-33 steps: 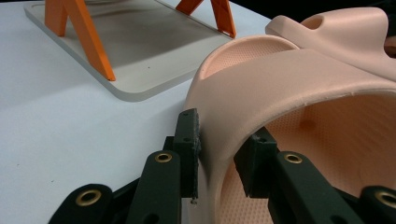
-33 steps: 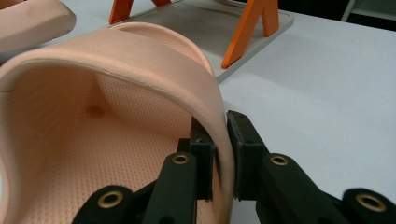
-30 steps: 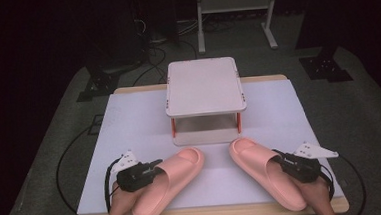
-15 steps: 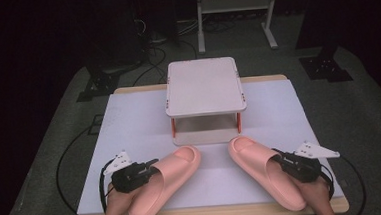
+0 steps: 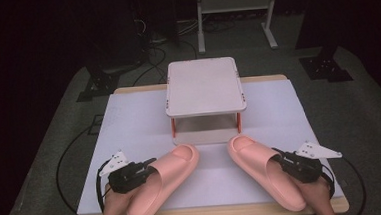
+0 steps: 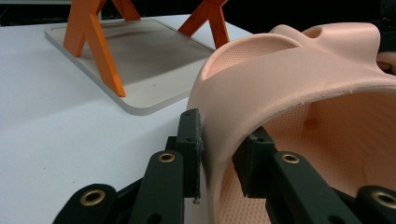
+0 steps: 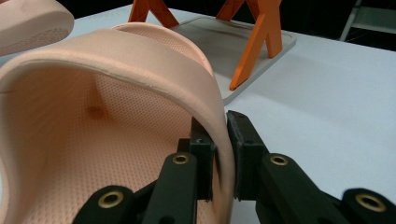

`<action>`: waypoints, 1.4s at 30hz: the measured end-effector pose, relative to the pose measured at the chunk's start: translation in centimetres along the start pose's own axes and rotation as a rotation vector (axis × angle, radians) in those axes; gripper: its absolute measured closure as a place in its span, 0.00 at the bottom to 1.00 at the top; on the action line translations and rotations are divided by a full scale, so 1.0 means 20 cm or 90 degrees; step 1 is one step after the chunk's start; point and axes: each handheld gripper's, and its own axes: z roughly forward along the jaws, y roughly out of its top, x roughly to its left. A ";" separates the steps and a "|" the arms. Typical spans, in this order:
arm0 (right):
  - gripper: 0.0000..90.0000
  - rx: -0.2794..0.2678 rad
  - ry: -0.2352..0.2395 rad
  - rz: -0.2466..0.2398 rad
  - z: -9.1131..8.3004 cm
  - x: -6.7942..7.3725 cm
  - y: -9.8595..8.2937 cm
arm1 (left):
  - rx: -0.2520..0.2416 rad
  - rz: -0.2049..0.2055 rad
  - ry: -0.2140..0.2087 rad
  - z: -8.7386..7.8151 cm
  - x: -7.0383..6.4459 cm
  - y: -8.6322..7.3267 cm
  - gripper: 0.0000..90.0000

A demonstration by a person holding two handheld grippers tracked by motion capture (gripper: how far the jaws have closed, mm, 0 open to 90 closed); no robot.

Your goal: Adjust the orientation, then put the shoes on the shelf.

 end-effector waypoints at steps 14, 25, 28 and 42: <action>0.90 -0.014 0.011 0.002 -0.03 0.02 0.03 | -0.011 0.007 -0.003 -0.02 -0.02 0.03 0.82; 0.90 -0.035 0.019 -0.002 -0.06 0.05 0.09 | -0.023 0.013 -0.012 -0.03 -0.05 0.08 0.82; 0.90 -0.045 0.022 0.001 -0.07 0.05 0.11 | -0.026 0.018 -0.014 -0.03 -0.06 0.11 0.82; 0.90 -0.062 0.016 -0.016 -0.14 0.07 0.23 | -0.042 0.047 -0.021 -0.04 -0.10 0.26 0.81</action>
